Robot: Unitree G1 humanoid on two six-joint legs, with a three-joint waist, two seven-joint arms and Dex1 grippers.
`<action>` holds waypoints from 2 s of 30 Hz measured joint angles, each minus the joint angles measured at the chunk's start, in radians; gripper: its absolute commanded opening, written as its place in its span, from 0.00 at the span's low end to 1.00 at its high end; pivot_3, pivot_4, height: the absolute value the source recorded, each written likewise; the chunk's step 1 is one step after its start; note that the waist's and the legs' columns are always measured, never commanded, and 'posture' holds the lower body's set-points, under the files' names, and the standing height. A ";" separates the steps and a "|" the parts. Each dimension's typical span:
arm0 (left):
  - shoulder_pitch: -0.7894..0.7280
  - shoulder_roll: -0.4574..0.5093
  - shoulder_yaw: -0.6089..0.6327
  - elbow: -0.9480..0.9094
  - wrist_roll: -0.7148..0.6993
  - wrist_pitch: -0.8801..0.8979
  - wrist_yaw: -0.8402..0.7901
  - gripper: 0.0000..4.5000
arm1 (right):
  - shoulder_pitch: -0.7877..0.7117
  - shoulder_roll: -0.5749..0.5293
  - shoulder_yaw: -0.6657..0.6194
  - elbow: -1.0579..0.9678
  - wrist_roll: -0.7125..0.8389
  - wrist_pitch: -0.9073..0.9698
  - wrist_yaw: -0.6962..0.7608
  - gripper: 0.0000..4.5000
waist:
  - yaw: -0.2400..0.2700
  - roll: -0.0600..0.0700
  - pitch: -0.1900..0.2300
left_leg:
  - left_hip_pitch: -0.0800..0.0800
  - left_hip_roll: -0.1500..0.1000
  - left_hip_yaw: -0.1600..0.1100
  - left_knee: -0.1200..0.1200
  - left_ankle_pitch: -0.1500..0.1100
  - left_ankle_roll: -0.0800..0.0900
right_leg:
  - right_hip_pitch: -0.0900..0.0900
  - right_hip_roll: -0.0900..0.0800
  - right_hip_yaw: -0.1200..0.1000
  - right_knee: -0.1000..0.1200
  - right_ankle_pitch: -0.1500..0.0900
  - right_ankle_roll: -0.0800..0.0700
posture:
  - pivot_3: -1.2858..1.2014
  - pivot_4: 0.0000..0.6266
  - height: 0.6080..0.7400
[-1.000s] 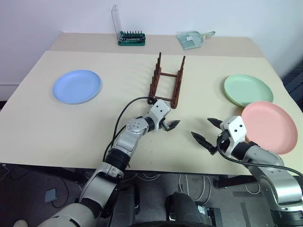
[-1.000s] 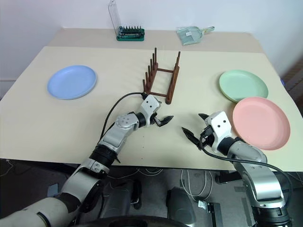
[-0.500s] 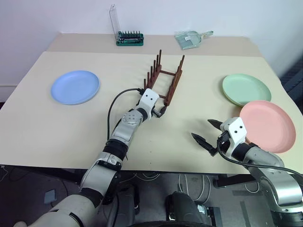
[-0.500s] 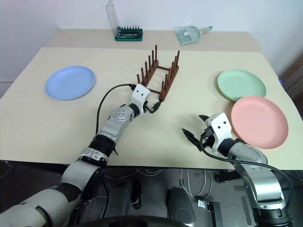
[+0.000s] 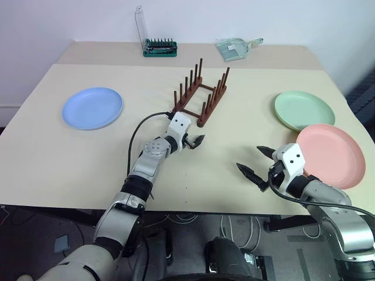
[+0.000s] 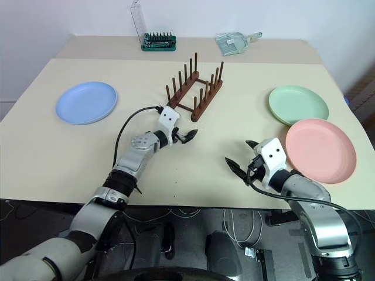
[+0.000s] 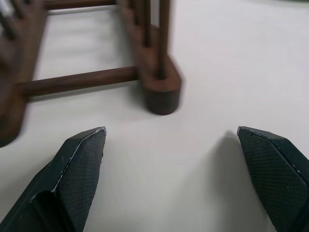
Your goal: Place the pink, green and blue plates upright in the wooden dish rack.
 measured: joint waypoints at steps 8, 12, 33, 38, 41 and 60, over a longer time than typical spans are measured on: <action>-0.138 -0.082 0.000 0.203 0.032 -0.031 0.105 0.99 | -0.008 0.000 0.010 0.003 -0.001 0.000 0.008 1.00 | -0.002 -0.001 0.000 | 0.000 0.000 0.000 0.000 -0.002 0.003 | 0.000 0.000 0.000 0.000 0.000 0.000 | 0.52 0.24 0.94; -0.178 -0.093 0.012 0.269 0.032 -0.047 0.138 0.99 | -0.004 0.000 0.010 0.003 -0.001 0.000 0.007 1.00 | -0.003 -0.001 0.000 | 0.000 0.000 0.000 0.000 -0.002 0.003 | 0.000 0.000 0.000 0.000 0.000 0.000 | 0.52 0.24 0.94; -0.207 -0.077 0.032 0.336 0.052 -0.097 0.196 0.17 | 0.004 -0.001 0.008 0.002 -0.001 0.002 0.002 1.00 | -0.006 -0.001 0.000 | 0.000 0.000 0.000 0.000 -0.001 0.001 | 0.000 0.000 -0.001 0.000 0.000 0.000 | 0.52 0.24 0.94; -0.079 0.028 0.009 0.170 0.012 -0.146 -0.063 0.17 | 0.006 -0.004 0.008 0.000 0.003 0.010 0.007 1.00 | -0.010 0.000 0.000 | 0.000 0.001 0.000 -0.001 0.001 -0.001 | -0.001 0.001 0.000 0.000 0.000 0.000 | 0.52 0.24 0.94; 0.006 0.109 0.002 0.060 -0.046 -0.159 -0.265 0.17 | 0.024 -0.024 0.000 -0.005 0.006 0.019 0.023 1.00 | -0.007 0.000 0.000 | 0.000 0.001 0.000 -0.001 0.001 -0.001 | -0.001 0.000 0.000 0.000 0.000 0.000 | 0.52 0.24 0.94; -0.096 0.325 -0.080 0.184 -0.076 -0.369 -0.892 0.17 | 0.127 -0.101 -0.023 -0.084 0.050 0.081 0.095 1.00 | -0.004 0.000 0.001 | -0.001 0.000 0.000 0.000 -0.005 0.008 | -0.001 0.000 0.000 0.000 0.000 0.000 | 0.52 0.24 0.94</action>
